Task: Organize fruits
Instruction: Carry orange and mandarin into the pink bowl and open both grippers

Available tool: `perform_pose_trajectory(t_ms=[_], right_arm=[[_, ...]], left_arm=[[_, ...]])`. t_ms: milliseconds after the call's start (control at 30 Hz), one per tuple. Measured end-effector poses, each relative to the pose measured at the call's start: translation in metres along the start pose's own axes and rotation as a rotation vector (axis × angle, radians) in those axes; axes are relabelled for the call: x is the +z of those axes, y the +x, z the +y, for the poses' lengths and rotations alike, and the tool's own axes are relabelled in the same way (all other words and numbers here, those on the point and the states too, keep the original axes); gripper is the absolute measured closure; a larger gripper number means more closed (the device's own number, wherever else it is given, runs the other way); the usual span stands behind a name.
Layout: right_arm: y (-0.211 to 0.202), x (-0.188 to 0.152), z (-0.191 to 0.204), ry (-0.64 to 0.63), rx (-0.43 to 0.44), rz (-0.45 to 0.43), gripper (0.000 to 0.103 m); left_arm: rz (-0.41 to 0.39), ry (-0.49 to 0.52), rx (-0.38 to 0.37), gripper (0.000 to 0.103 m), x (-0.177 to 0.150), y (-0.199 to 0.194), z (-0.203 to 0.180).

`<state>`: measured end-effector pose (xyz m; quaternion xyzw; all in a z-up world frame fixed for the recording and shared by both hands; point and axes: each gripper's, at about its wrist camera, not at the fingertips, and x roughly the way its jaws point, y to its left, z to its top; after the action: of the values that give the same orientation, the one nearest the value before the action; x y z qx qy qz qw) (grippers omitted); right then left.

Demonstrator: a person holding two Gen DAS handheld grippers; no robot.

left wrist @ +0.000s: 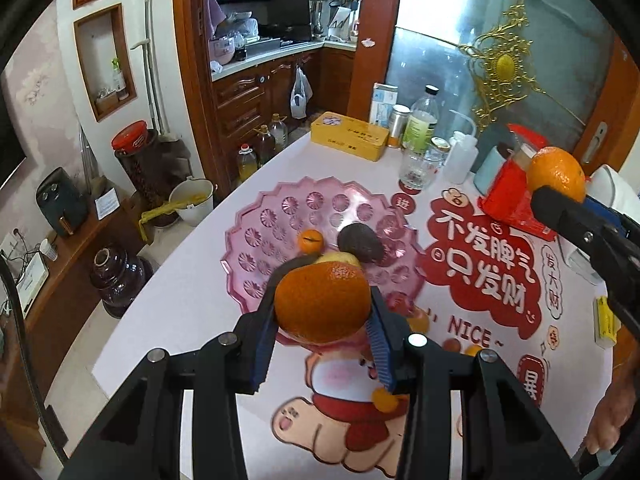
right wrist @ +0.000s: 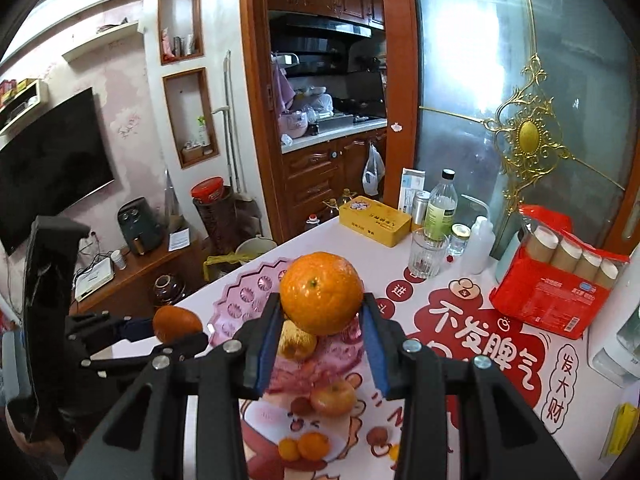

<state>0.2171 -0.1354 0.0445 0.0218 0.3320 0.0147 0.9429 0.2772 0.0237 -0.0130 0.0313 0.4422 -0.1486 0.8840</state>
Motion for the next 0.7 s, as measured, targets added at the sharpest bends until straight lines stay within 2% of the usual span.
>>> perform_pose_trajectory(t_ms=[167,467,700], right_arm=[[0.045,0.004,0.009,0.006,-0.031,0.068,0.064],[0.135,-0.011,0.007,0.071,-0.071,0.216,0.064],[0.182,-0.029,-0.001,0.093,-0.101,0.309,0.064]], left_arm=[[0.033,0.001,0.003,0.062,0.010,0.031,0.019],[0.117,-0.038,0.011,0.062,0.023,0.107,0.058],[0.155,-0.046,0.006,0.062,0.031,0.152,0.066]])
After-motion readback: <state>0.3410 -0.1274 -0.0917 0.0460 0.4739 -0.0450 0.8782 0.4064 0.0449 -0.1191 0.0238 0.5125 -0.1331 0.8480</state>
